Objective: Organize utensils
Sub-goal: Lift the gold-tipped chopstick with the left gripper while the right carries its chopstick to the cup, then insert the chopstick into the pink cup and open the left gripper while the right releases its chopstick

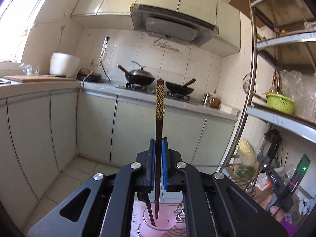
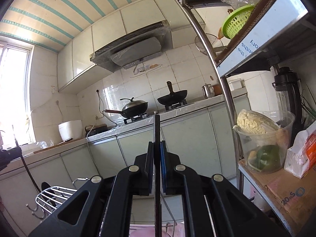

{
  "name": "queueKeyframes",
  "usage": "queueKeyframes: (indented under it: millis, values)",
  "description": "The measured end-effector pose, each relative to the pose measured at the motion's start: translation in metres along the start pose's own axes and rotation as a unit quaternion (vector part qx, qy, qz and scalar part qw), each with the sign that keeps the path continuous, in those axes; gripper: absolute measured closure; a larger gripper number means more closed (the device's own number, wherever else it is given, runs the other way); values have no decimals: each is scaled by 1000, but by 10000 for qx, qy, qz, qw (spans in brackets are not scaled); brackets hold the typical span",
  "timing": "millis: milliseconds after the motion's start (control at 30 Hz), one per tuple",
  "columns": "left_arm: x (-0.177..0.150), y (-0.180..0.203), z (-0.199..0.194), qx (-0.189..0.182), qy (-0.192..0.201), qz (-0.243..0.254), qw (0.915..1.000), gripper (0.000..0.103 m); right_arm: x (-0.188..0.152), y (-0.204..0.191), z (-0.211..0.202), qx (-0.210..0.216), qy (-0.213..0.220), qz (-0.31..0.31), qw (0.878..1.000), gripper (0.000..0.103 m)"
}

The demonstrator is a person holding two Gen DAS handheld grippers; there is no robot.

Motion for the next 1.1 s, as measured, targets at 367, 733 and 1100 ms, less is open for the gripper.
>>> queueKeyframes:
  millis: [367, 733, 1100]
  values:
    - [-54, -1, 16, -24, -1012, 4, 9949, 98, -26, 17, -15, -69, -739, 324, 9967, 97]
    - [-70, -16, 17, 177, -1314, -216, 9909, 96, -47, 15, -15, -2, -1471, 390, 9884, 93]
    - [-58, -35, -1, 269, -1271, -698, 9891, 68, -49, 20, -28, -121, -1749, 585, 9828, 76]
Point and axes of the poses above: each gripper's, at about its wrist camera, not at the fingertips, and z roughly the way its jaws point, y to its right, x to its top, the point moved 1 cm from there along z, roughly the way its jaws point, and after that the axes turned 12 degrees about y, right-handed, at the moved point
